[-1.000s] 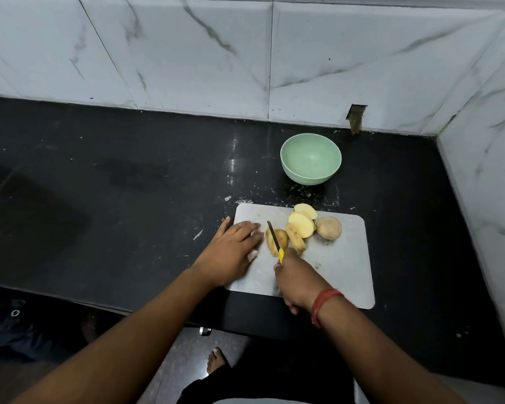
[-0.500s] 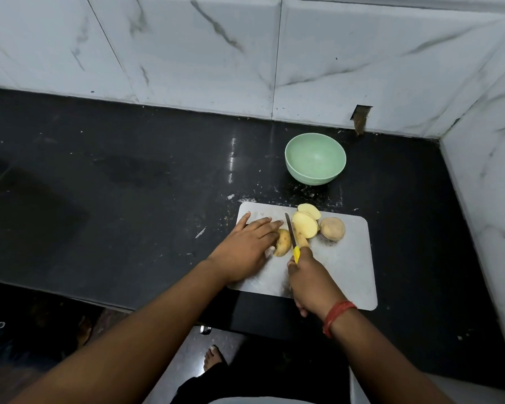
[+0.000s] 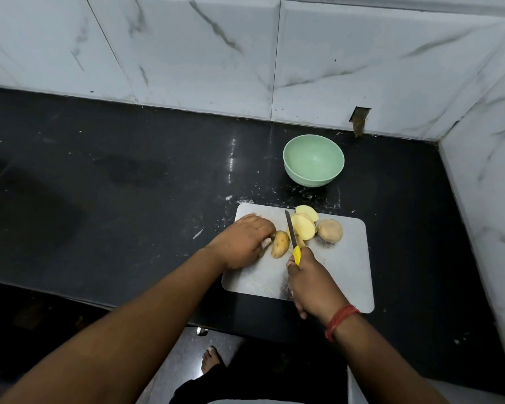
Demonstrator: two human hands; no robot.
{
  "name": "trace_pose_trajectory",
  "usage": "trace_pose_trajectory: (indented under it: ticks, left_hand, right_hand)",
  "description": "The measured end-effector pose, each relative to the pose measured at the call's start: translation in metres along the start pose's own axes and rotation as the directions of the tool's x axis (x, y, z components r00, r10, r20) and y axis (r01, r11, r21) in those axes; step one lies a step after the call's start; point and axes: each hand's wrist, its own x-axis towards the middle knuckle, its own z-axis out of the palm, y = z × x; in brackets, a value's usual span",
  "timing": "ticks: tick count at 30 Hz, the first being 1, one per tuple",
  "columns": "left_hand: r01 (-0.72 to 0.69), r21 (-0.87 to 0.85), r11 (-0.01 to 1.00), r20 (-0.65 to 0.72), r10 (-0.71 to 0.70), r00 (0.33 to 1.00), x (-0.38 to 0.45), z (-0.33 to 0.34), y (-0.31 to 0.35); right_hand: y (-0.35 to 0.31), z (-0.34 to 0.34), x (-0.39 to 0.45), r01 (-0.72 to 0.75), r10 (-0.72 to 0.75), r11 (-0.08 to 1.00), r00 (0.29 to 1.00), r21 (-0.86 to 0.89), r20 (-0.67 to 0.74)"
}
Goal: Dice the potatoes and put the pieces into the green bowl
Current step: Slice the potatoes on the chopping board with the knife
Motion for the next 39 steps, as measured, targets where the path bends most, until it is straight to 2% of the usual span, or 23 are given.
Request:
trace_pose_trajectory:
  ticks: [3,8,12,16,24,39]
  left_hand:
    - [-0.023,0.033,0.999,-0.092,0.026,0.995,-0.015,0.007,0.002]
    - [0.105,-0.028,0.994,-0.200,-0.109,0.974,-0.041,0.011,0.011]
    - [0.070,0.058,0.996,-0.104,-0.064,0.993,-0.056,0.012,0.016]
    - [0.060,0.095,0.994,-0.068,-0.054,0.996,-0.060,0.013,0.019]
    - [0.100,0.086,0.991,-0.067,-0.095,0.993,-0.069,0.016,0.019]
    - [0.087,0.073,0.994,-0.069,-0.082,0.994,-0.066,0.016,0.015]
  right_hand:
    - [0.001,-0.001,0.000,-0.002,0.002,1.000,1.000,-0.029,0.010]
    - [0.003,0.000,-0.003,0.010,-0.006,0.995,0.999,-0.104,0.041]
    - [0.000,0.004,-0.006,-0.001,0.024,0.981,0.993,-0.192,0.115]
    - [-0.005,0.010,-0.003,-0.007,0.040,0.977,0.987,-0.212,0.153]
    - [-0.007,0.012,0.005,0.013,0.030,0.969,0.985,-0.246,0.171]
    - [-0.003,0.015,0.017,0.086,-0.022,0.910,0.987,-0.405,0.161]
